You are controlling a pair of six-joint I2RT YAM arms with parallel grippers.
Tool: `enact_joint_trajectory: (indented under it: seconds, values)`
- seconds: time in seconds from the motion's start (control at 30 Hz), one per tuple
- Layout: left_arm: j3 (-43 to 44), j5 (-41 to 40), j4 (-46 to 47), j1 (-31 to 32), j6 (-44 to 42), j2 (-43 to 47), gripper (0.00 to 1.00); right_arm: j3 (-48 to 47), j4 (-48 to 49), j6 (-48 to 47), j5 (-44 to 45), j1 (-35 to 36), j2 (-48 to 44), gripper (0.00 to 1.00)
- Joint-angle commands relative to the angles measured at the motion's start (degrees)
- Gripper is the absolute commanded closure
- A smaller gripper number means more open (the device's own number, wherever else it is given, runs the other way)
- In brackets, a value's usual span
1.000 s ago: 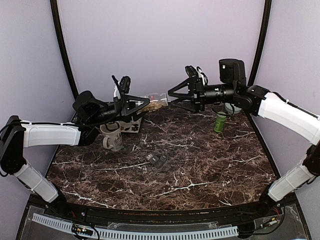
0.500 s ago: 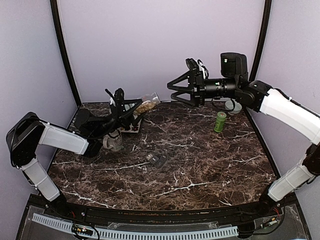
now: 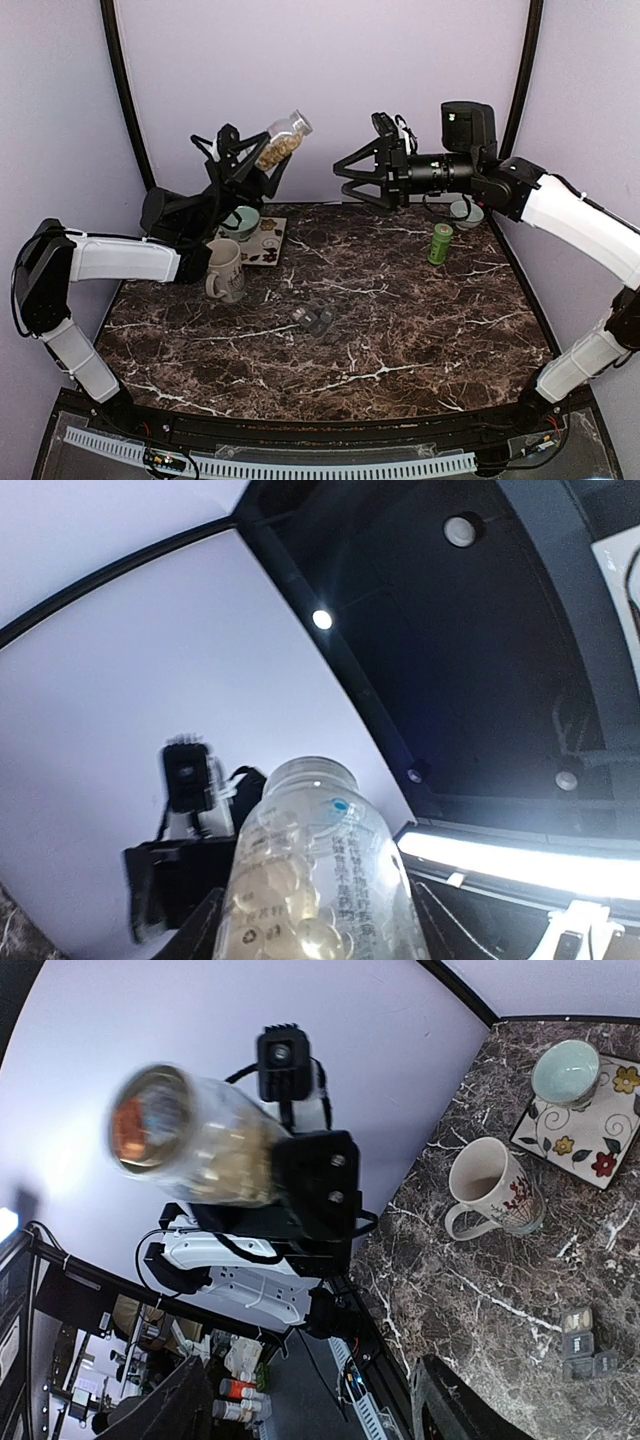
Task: Sort the pills into containers
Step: Unscrew the lid of the pill bottle.
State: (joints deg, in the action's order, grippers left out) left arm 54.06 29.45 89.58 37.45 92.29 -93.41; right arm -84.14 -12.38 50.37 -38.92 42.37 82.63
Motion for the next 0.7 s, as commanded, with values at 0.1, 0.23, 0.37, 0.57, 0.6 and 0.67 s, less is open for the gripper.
enact_joint_trajectory:
  seconds: [0.1, 0.23, 0.37, 0.57, 0.6, 0.67]
  values:
    - [5.87, 1.41, 8.72, -1.02, 1.87, 3.0, 1.0, -3.34, 1.46, -0.71, 1.95, 0.43, 0.95, 0.31]
    - [4.07, -0.73, 10.26, -1.85, 4.94, 2.93, 1.0, -3.22, 2.92, 0.44, 3.02, 0.49, 1.45, 0.31]
    - [5.71, -4.08, 10.34, -4.11, 7.13, 3.81, 1.0, -3.26, 3.87, 1.55, 3.9, 0.85, 2.02, 0.31]
    - [13.43, -11.36, 10.28, -5.73, 9.52, 0.79, 1.0, -6.56, 2.35, 1.35, 5.42, 1.22, 3.71, 0.31]
    - [17.58, -11.41, 10.27, -5.99, 9.97, -0.92, 1.0, -7.05, 2.4, 1.38, 5.69, 1.34, 3.9, 0.31]
    - [27.8, -11.48, 10.13, -7.2, 12.11, -5.44, 1.0, -7.43, 2.58, 1.55, 6.45, 1.56, 4.19, 0.31]
